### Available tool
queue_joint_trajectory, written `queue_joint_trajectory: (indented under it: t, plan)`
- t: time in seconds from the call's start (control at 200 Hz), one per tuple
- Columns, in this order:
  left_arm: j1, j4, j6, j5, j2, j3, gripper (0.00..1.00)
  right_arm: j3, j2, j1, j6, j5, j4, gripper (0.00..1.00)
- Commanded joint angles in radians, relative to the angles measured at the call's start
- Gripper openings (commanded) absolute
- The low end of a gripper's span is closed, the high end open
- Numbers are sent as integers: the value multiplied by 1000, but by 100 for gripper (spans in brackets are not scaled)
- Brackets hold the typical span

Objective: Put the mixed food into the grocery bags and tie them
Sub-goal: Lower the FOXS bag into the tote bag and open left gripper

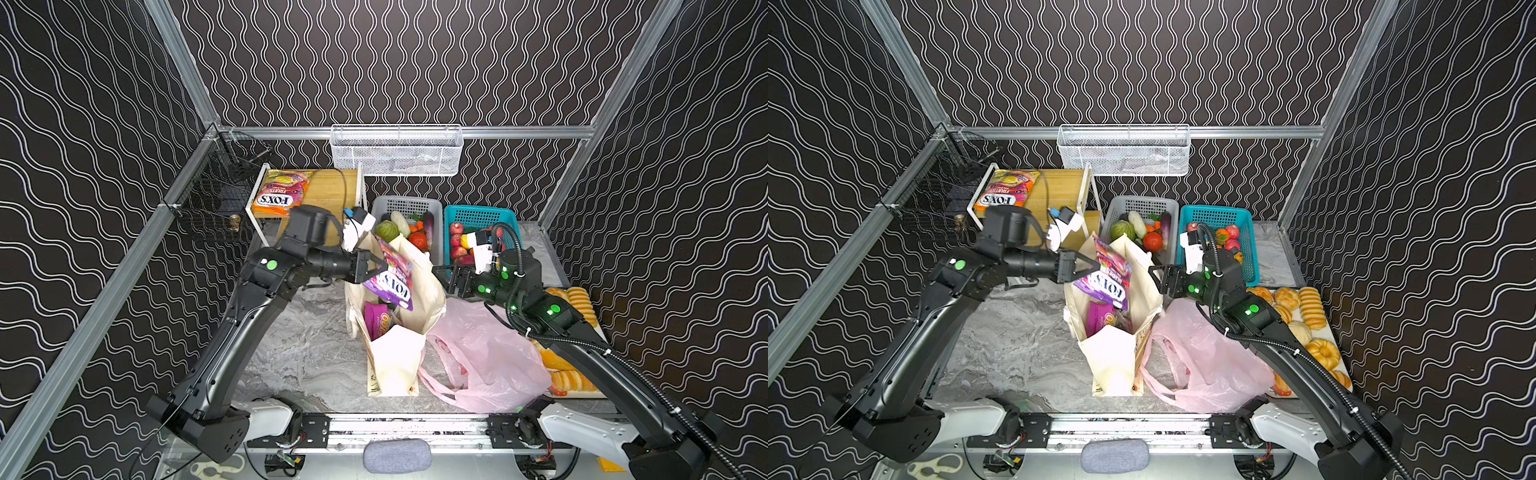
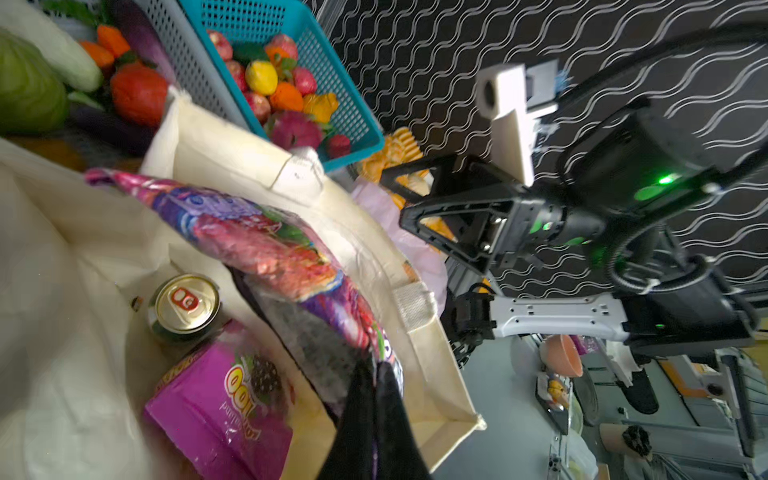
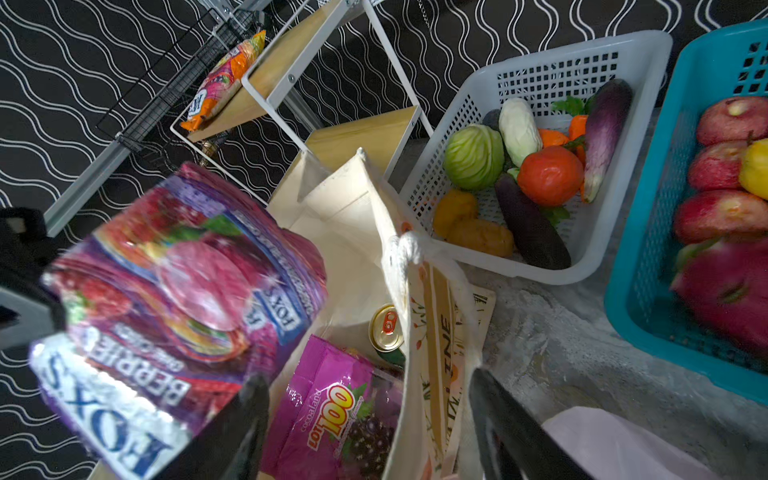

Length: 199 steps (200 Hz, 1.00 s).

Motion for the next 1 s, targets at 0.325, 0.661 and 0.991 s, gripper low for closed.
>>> queue_joint_trajectory:
  t: [0.325, 0.661, 0.991]
  plan:
    - [-118, -41, 40, -90, 99, -29, 0, 29, 67, 1, -27, -61, -47, 77]
    - [-158, 40, -27, -66, 55, -177, 1, 47, 125, 3, -39, -88, -74, 78]
    - [-163, -154, 69, -345, 31, -13, 53, 80, 160, 1, -62, -51, -132, 78]
